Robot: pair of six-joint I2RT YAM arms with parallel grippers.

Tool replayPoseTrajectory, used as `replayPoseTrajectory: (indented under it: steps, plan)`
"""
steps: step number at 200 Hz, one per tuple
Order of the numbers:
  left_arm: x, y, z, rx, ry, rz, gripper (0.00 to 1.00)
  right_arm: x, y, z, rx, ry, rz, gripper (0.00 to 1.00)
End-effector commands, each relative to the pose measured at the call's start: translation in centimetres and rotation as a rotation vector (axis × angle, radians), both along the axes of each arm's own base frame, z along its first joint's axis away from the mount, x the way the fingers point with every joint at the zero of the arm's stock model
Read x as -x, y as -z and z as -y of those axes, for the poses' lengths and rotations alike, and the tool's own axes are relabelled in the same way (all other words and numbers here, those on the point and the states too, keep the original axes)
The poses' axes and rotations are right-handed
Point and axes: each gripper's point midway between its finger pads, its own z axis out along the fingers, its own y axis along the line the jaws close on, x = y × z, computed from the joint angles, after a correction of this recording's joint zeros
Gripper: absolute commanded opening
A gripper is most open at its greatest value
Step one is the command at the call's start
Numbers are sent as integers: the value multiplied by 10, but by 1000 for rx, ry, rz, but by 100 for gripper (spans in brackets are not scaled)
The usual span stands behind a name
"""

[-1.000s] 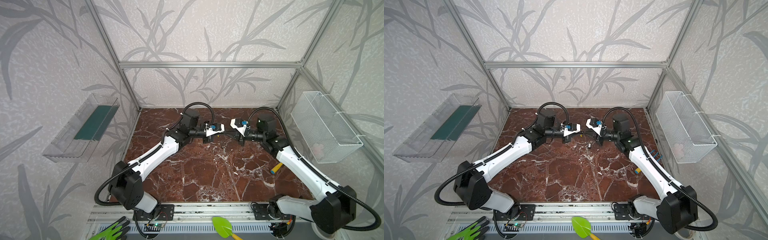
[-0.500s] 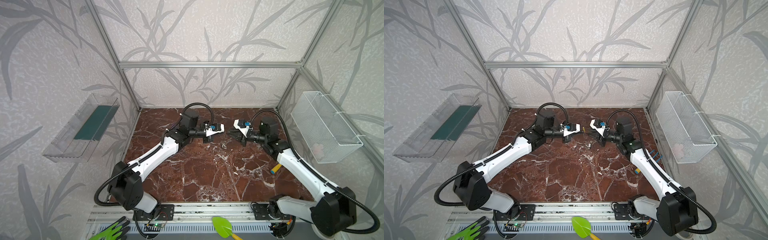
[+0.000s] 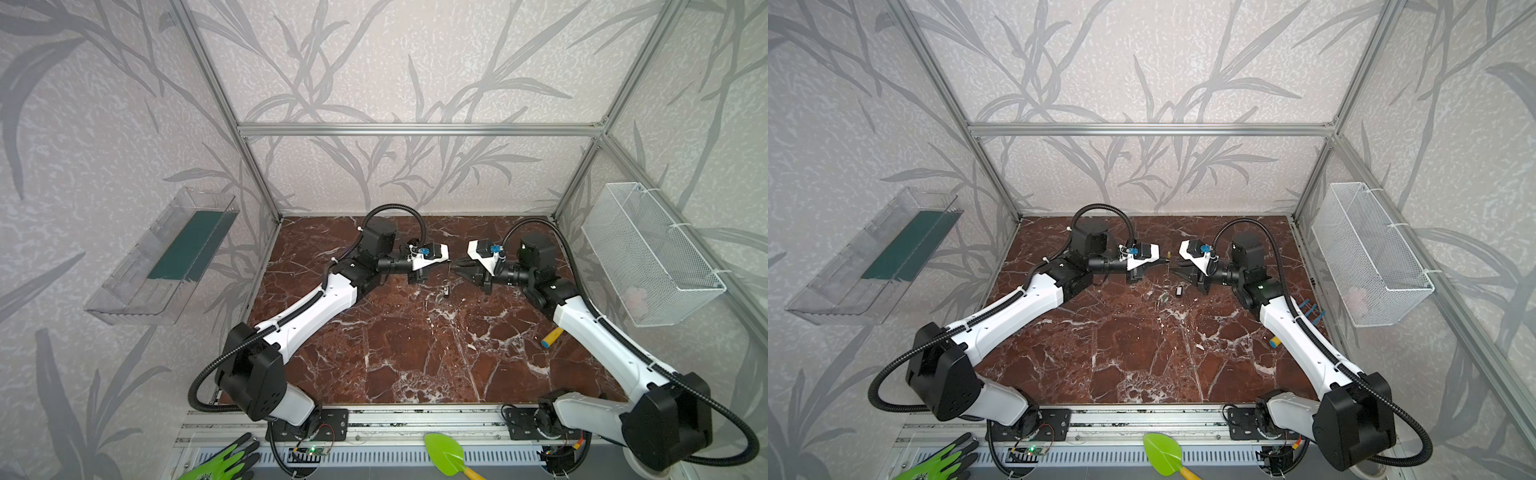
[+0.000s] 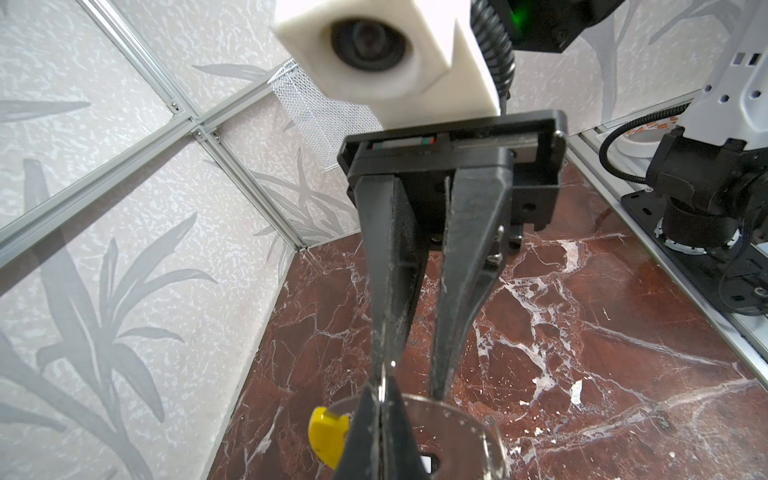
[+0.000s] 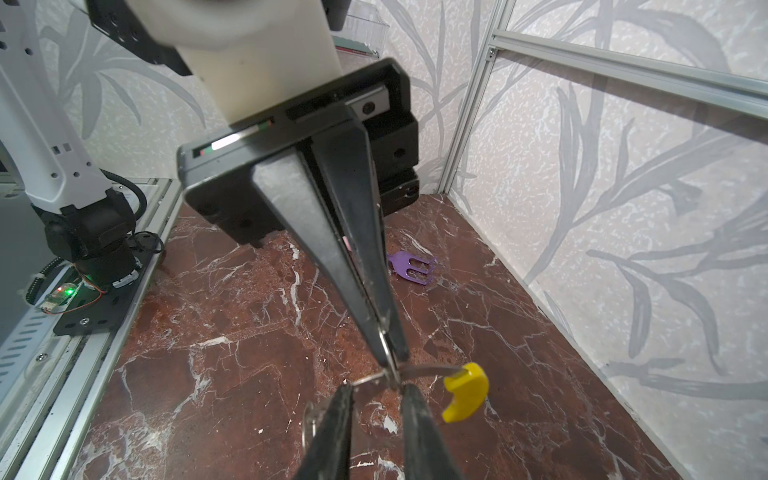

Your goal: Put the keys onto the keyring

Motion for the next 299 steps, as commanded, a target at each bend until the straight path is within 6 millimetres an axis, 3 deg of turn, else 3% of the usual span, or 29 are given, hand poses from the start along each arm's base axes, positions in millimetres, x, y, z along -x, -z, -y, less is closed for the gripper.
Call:
replayPoseTrajectory:
  steps: [1, 35, 66, 88, 113, 141, 155, 166, 189, 192, 212, 250, 299]
  plan:
    - [4, -21, 0, 90, 26, 5, 0, -6, -8, 2, 1, 25, 23, 24]
    - [-7, -24, -8, 179, -14, -66, 0, -32, 6, 22, 12, 187, -24, 27]
    - [-15, -19, -20, 190, -63, -93, 0, -62, 37, 39, -20, 384, -184, 33]
    - [-19, -8, -32, 164, -115, -94, 0, -77, 77, 47, 10, 511, -383, 31]
    - [-22, -1, -46, 148, -169, -81, 0, -79, 136, 39, 37, 635, -657, 25]
    - [-24, 2, -56, 138, -203, -54, 0, -78, 194, 31, 144, 748, -749, 26]
    - [-23, 2, -59, 136, -210, -48, 0, -85, 217, 44, 156, 888, -833, 25]
    - [-21, 3, -61, 130, -213, -49, 0, -89, 223, 52, 156, 970, -892, 25]
    - [-18, 7, -65, 124, -224, -45, 0, -95, 226, 49, 156, 1048, -936, 26]
    - [-18, 7, -66, 124, -225, -45, 0, -94, 235, 49, 174, 1064, -956, 26]
    - [-16, 9, -68, 120, -228, -47, 0, -99, 247, 49, 204, 1126, -1002, 29]
    - [-16, 13, -73, 111, -236, -45, 0, -110, 260, 39, 263, 1130, -1013, 33]
    - [-16, 16, -81, 102, -254, -45, 0, -95, 278, 24, 392, 1103, -1018, 38]
